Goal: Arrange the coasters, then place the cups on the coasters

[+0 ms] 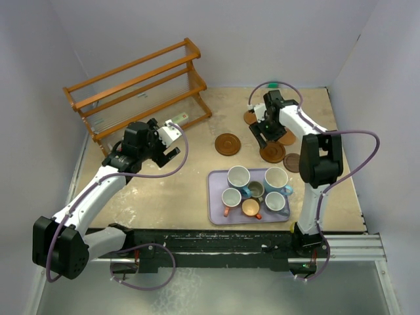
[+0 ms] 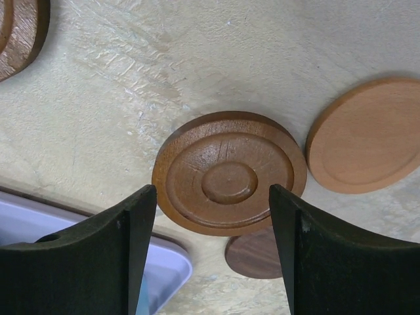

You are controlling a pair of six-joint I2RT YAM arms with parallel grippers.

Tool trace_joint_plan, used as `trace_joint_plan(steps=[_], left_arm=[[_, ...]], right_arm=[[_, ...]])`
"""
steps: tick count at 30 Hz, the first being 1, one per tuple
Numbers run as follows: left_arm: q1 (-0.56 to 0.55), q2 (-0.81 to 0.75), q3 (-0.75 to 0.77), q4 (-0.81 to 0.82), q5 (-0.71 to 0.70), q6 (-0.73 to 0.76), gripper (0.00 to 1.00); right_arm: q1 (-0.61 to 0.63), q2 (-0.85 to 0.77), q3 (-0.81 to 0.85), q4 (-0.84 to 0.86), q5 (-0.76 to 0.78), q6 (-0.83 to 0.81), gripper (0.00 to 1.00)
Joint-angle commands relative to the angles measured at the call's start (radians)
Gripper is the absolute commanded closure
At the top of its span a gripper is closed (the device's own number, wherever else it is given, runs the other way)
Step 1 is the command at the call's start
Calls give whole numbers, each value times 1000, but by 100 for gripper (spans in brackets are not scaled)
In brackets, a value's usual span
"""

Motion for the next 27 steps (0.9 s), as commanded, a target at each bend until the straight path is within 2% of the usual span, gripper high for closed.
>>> trace_joint_plan(steps=[1,13,20,27], left_arm=[[5,-20,2,21,22,20,7],[5,-32,-4,24,20,26,7],[5,-39,-8,25,20,31,7],[6,-46,-8,24,15,38,7]], right_arm=[[13,16,-10,16,-26,-6,29],[57,68,-46,32,4,8,32],[83,91,-14,52,8,-26,43],[91,154,114,20,-45,-53,54]])
